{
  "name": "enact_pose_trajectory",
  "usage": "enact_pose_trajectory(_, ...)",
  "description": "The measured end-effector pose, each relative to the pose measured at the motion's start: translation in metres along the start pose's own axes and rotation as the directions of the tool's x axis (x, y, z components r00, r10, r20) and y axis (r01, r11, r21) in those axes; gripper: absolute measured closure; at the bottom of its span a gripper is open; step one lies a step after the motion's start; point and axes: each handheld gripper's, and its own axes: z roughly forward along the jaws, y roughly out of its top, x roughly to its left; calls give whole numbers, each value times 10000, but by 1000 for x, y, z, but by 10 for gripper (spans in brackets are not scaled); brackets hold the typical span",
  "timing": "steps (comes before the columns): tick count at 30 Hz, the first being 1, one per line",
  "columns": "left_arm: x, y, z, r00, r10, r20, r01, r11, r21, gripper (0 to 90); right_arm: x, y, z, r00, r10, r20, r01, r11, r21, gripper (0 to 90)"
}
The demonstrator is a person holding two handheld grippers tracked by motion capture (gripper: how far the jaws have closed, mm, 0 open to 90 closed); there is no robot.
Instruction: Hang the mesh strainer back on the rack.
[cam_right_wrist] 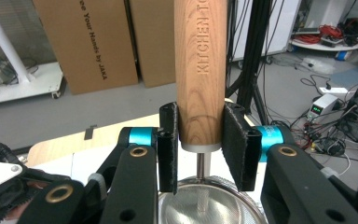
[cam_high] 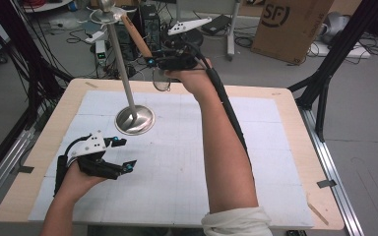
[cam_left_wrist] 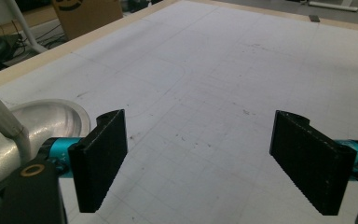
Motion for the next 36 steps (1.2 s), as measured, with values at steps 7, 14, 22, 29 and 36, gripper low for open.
enact_pose_trajectory(7, 0, 0, 0, 10000, 8, 14, -8, 10000, 1, 196, 5, 4, 14, 9999, -127, 100, 124, 9993, 347, 682)
enact_pose_trajectory(14, 0, 0, -1, 10000, 19, 41, -19, 10000, -4, 196, 6, 5, 22, 9997, -125, 207, 114, 9986, 516, 682)
enact_pose_trajectory(22, 1, 0, -2, 10000, -2, 9, 2, 10000, -81, 196, 6, 8, 29, 9989, -241, 410, 210, 9970, 747, 682)
enact_pose_trajectory(29, 1, 0, -3, 10000, -8, 25, 8, 10000, -68, 196, 8, 9, 37, 9983, -209, 551, 161, 9962, 860, 682)
enact_pose_trajectory(36, 3, -1, -4, 10000, -47, -8, 47, 9999, -129, 196, 7, 9, 40, 9973, -264, 692, 192, 9945, 1030, 682)
